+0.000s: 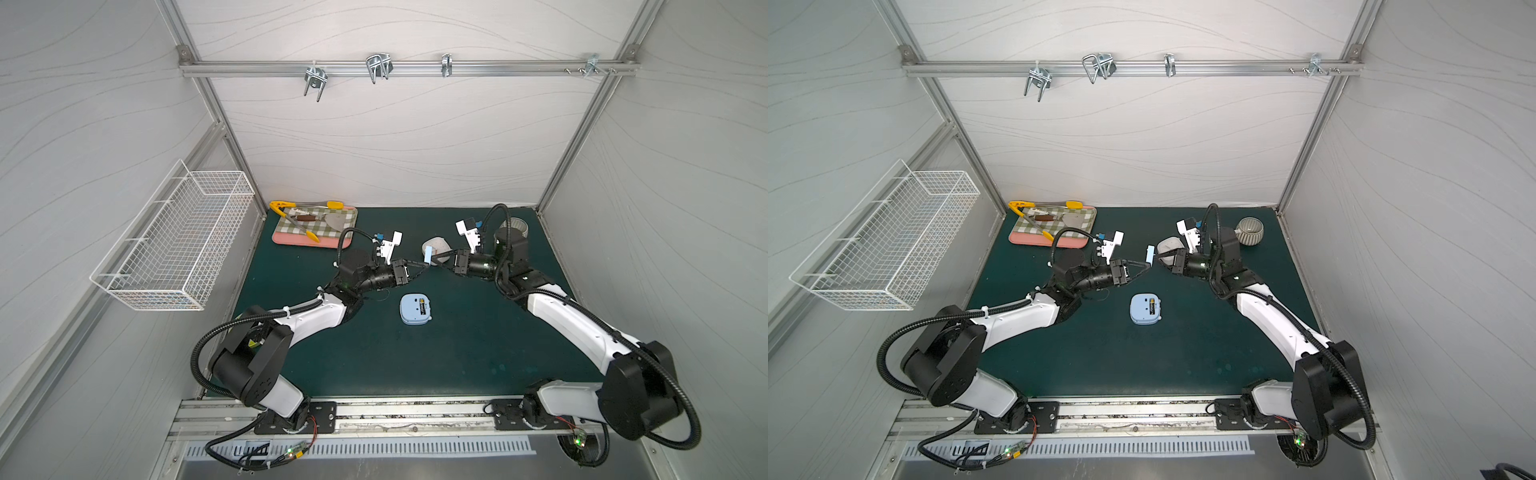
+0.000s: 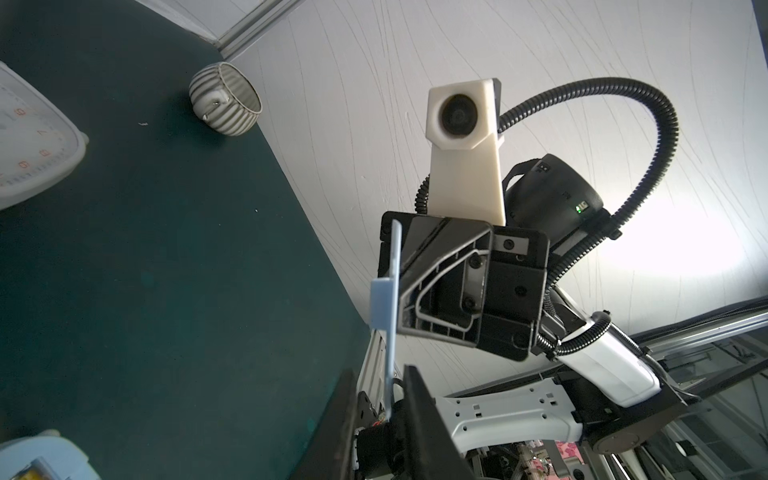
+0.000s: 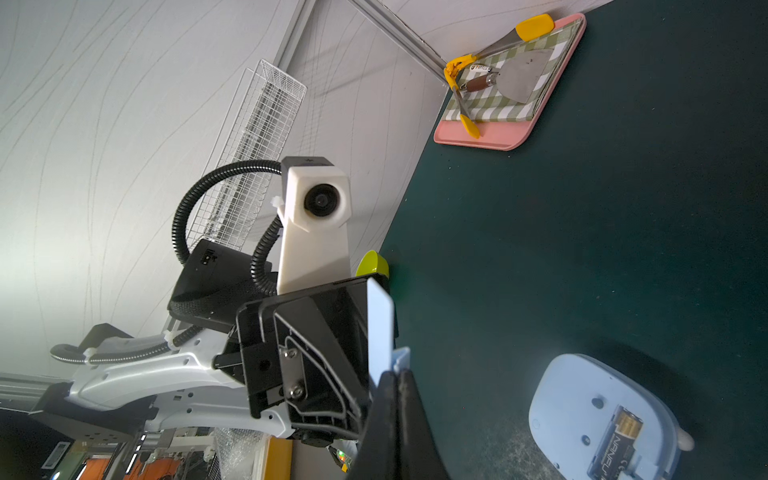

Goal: Insert the battery into the alarm
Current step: Pick up the cover from the center of the board, then install the cover on the alarm.

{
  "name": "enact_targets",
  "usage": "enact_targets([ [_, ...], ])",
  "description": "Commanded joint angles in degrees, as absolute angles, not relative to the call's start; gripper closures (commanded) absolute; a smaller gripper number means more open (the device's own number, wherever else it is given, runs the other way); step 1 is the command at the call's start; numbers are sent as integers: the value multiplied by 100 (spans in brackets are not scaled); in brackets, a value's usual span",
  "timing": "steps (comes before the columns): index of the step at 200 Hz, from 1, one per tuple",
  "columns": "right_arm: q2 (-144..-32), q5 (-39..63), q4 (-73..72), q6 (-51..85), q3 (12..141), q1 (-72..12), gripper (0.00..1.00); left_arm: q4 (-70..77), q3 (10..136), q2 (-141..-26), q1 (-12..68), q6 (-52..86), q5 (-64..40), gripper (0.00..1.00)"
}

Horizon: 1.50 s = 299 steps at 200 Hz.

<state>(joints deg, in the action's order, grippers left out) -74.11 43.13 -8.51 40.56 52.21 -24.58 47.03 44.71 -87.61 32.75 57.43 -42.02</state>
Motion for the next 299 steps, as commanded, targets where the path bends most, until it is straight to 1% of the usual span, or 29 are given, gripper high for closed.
enact_targets([
  [1,-7365,4377,-828,3931,5371,-2496,100,5001,4491,-8817,3296,5810,-4244,65],
  [16,-7345,4341,-753,3864,5370,-2487,100,5008,4486,-8815,3287,5810,-4233,59],
  [26,-7344,4309,-642,3794,5385,-2472,100,5047,4461,-8794,3258,5816,-4232,52],
  [46,-7325,4231,-323,3624,5430,-2397,100,5212,4315,-8710,3131,5770,-4226,33],
  [57,-7328,4108,-22,3504,5477,-2333,100,5234,4166,-8597,3003,5695,-4166,20],
  [78,-7383,3668,1070,3004,5742,-2243,100,4961,3796,-8290,2745,5313,-3886,1],
  [91,-7486,3345,1818,2617,5949,-2241,100,4239,3707,-8101,2707,4781,-3604,0],
  [109,-7844,3145,2696,2222,6225,-2254,100,2583,3901,-7996,2749,4129,-2853,0],
  [128,-8380,3074,3467,2001,6478,-2354,100,1083,4216,-8240,2759,3901,-2230,0],
  [140,-8764,2965,3867,1918,6676,-2476,100,557,4355,-8395,2821,3882,-1978,0],
  [149,-8998,2900,4007,1920,6776,-2573,100,458,4342,-8408,2922,3873,-1739,0],
  [166,-9347,2852,4015,2129,6863,-2710,100,259,4397,-8467,3051,3867,-1626,3],
  [196,-9838,3216,3847,2444,6943,-2878,100,-203,4595,-8786,3085,3952,-1591,5],
  [233,-10126,3360,3788,2563,6960,-2881,100,-604,5010,-9262,3109,4105,-1889,12],
  [299,-10358,3360,3721,2751,6892,-2877,100,-552,5240,-9707,3188,4138,-2310,14],
])
